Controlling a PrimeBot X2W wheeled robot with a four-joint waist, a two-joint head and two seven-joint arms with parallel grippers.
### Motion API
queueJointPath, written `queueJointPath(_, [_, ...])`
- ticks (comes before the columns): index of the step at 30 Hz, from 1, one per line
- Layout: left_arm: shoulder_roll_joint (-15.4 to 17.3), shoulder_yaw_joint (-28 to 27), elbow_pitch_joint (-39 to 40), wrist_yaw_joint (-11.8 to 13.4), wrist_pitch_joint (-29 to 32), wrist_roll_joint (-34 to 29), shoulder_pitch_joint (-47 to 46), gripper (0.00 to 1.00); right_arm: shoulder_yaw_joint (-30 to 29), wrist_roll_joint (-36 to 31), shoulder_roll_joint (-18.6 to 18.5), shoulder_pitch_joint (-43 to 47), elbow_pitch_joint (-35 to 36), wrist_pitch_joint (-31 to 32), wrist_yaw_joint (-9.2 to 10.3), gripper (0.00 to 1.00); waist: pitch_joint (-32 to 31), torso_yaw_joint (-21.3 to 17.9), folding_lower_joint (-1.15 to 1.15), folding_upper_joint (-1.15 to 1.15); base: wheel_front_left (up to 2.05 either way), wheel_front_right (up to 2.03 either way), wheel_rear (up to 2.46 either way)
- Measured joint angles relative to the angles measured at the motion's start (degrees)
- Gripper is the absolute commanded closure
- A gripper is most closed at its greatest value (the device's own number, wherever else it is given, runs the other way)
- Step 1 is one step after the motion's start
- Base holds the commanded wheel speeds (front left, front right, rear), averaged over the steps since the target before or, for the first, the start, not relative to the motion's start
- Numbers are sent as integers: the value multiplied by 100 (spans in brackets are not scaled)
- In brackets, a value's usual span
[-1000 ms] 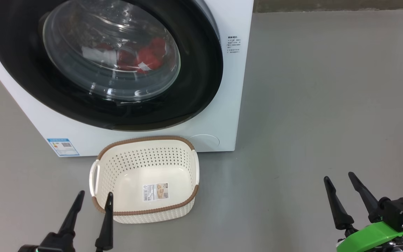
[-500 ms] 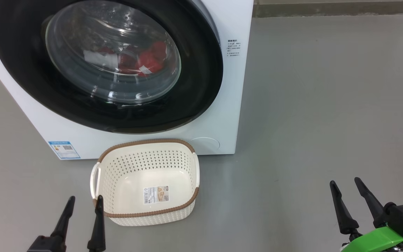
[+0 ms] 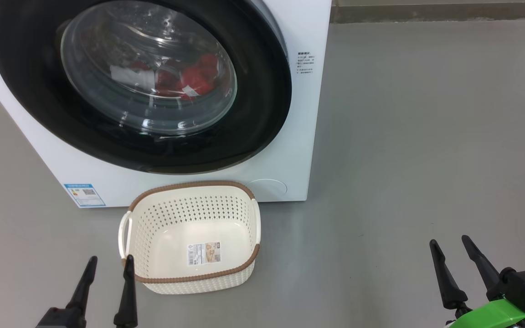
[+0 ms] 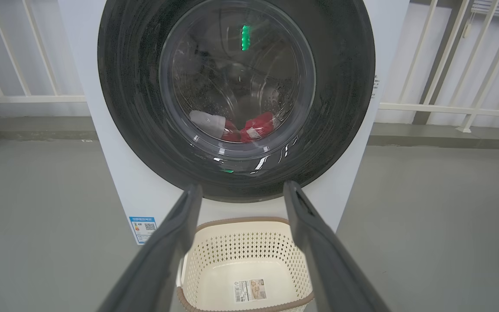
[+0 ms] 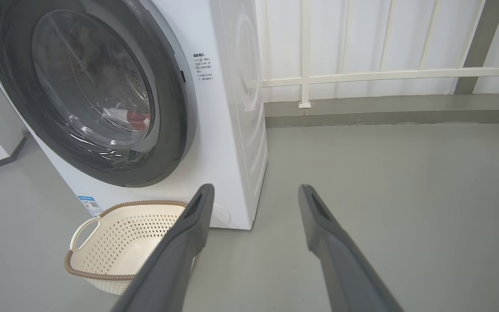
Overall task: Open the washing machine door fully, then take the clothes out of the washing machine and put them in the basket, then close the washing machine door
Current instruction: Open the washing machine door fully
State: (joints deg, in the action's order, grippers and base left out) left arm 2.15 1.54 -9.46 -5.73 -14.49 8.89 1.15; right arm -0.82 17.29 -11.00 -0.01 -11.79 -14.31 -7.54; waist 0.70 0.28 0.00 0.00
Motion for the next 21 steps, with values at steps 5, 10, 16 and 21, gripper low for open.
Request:
queueJointPath(5, [0, 1, -4, 0, 0, 31, 1, 0, 2, 0, 0, 0, 2, 0, 0, 0, -3, 2, 0, 0, 0, 0, 0])
queueJointPath(10, [0, 1, -2, 0, 0, 30, 1, 0, 7, 0, 0, 0, 4, 0, 0, 0, 7, 8, 0, 0, 0, 0, 0])
queueJointPath(16, [0, 22, 0, -1, 0, 30, 0, 0, 35, 51, 10, -1, 9, 0, 0, 0, 40, 23, 0, 0, 0, 0, 0])
queueJointPath(21, [0, 64, 14, -1, 0, 30, -3, 0, 181, 420, 14, -159, 21, 0, 0, 100, 103, 55, 0, 0, 0, 0, 0])
